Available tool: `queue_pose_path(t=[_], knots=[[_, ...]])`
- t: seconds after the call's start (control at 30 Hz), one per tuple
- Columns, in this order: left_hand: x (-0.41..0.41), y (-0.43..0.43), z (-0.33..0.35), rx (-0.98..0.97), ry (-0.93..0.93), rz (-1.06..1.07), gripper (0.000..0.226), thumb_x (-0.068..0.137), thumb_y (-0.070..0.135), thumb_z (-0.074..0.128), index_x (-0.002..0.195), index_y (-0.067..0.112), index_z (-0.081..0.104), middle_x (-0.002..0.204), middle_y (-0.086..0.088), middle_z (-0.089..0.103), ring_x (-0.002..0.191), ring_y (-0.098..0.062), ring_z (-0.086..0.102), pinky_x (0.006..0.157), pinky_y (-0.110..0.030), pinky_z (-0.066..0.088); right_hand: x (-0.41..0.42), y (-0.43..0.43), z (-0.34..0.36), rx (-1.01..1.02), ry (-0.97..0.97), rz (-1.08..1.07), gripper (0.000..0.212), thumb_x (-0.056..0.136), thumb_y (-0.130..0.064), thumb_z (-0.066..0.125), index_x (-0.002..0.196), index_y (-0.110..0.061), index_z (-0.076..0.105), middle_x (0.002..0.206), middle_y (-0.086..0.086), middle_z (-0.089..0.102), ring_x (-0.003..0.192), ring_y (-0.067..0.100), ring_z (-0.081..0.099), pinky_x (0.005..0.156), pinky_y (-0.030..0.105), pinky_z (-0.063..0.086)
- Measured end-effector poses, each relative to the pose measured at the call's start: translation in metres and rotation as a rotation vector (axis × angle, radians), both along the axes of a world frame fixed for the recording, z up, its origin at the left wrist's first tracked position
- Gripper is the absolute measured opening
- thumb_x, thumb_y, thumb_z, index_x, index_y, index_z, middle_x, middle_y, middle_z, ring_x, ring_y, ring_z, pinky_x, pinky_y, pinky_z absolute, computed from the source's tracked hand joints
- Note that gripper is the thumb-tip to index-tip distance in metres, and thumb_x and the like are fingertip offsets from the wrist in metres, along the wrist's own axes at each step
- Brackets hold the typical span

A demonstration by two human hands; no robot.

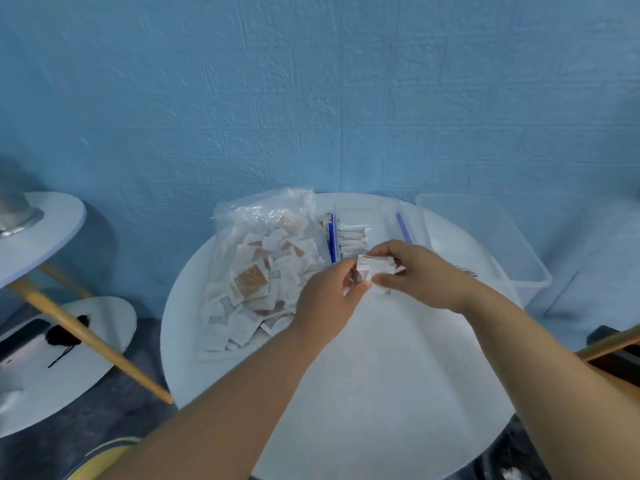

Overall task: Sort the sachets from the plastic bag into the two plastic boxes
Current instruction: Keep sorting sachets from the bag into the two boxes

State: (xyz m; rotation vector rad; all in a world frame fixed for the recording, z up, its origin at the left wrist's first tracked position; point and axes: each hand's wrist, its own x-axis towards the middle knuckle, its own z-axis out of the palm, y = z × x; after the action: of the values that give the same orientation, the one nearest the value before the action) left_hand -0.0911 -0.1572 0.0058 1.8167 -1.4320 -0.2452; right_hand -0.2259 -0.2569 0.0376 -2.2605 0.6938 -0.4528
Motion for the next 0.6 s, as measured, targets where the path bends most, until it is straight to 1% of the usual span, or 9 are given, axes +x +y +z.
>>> queue_pose_path(t=[0.07,0.1,0.17,0.23,0.33,0.4,0.43,0.5,0.6], knots=[[0.010,-0.016,0.008,-0.001,-0.003,0.009,0.024,0.088,0.026,0.060,0.111,0.020,0.061,0.098,0.002,0.068,0.092,-0.014,0.063,0.085,-0.037,0.050,0.011,-0.015,0.010,-0.024,0.033,0.009,0.028,0.084,-0.017,0.066,0.111,-0.017,0.057,0.097,-0.005,0.061,0.084,0.012,0.059,0.082,0.017,0.043],[0.015,-0.024,0.012,0.002,-0.016,0.017,0.025,0.088,0.026,0.060,0.112,0.019,0.060,0.098,0.002,0.068,0.093,-0.015,0.062,0.085,-0.037,0.050,0.017,-0.023,0.015,-0.036,0.043,0.014,0.028,0.084,-0.016,0.067,0.110,-0.016,0.058,0.093,-0.007,0.060,0.081,0.010,0.058,0.084,0.016,0.040],[0.024,-0.039,0.017,-0.007,-0.032,0.030,0.026,0.088,0.026,0.060,0.114,0.019,0.060,0.100,0.001,0.068,0.093,-0.016,0.062,0.085,-0.037,0.049,0.028,-0.039,0.021,-0.039,0.039,0.012,0.026,0.083,-0.016,0.068,0.107,-0.017,0.059,0.089,-0.011,0.058,0.078,0.005,0.054,0.076,0.009,0.039],[0.033,-0.053,0.020,-0.021,-0.011,0.048,0.031,0.088,0.028,0.060,0.117,0.018,0.058,0.102,0.001,0.067,0.094,-0.016,0.062,0.086,-0.034,0.049,0.038,-0.055,0.024,-0.029,0.032,0.002,0.025,0.083,-0.017,0.068,0.106,-0.016,0.059,0.092,-0.008,0.058,0.076,0.004,0.052,0.067,0.005,0.038],[0.044,-0.069,0.017,-0.042,0.086,0.096,0.035,0.087,0.028,0.062,0.120,0.018,0.057,0.108,0.002,0.066,0.098,-0.014,0.061,0.085,-0.024,0.045,0.054,-0.078,0.024,0.000,0.048,-0.001,0.025,0.084,-0.017,0.067,0.107,-0.013,0.059,0.092,-0.006,0.058,0.073,0.002,0.051,0.062,0.004,0.038],[0.048,-0.076,0.010,-0.047,0.149,0.110,0.042,0.087,0.029,0.063,0.125,0.017,0.053,0.116,0.005,0.059,0.108,-0.012,0.055,0.091,-0.024,0.041,0.064,-0.093,0.021,0.049,0.031,-0.023,0.022,0.085,-0.016,0.066,0.106,-0.015,0.057,0.090,-0.006,0.058,0.073,0.005,0.053,0.061,0.005,0.041],[0.049,-0.078,0.004,-0.040,0.179,0.114,0.047,0.086,0.030,0.063,0.129,0.017,0.049,0.119,0.007,0.053,0.112,-0.011,0.050,0.096,-0.025,0.040,0.068,-0.101,0.020,0.079,0.013,-0.043,0.022,0.085,-0.014,0.065,0.105,-0.015,0.056,0.090,-0.005,0.058,0.073,0.007,0.054,0.062,0.008,0.042],[0.049,-0.078,-0.007,-0.004,0.275,0.112,0.056,0.083,0.031,0.067,0.132,0.018,0.044,0.119,0.010,0.041,0.113,-0.010,0.046,0.100,-0.030,0.039,0.077,-0.118,0.015,0.119,-0.014,-0.092,0.023,0.085,-0.012,0.065,0.104,-0.015,0.054,0.091,0.000,0.059,0.075,0.013,0.056,0.069,0.019,0.046],[0.049,-0.078,-0.020,0.079,0.395,0.105,0.069,0.077,0.037,0.071,0.136,0.020,0.039,0.126,0.006,0.042,0.114,-0.012,0.049,0.100,-0.031,0.042,0.094,-0.138,0.009,0.069,0.003,-0.188,0.024,0.082,-0.009,0.066,0.103,-0.013,0.054,0.093,0.004,0.057,0.080,0.021,0.055,0.077,0.035,0.048]])
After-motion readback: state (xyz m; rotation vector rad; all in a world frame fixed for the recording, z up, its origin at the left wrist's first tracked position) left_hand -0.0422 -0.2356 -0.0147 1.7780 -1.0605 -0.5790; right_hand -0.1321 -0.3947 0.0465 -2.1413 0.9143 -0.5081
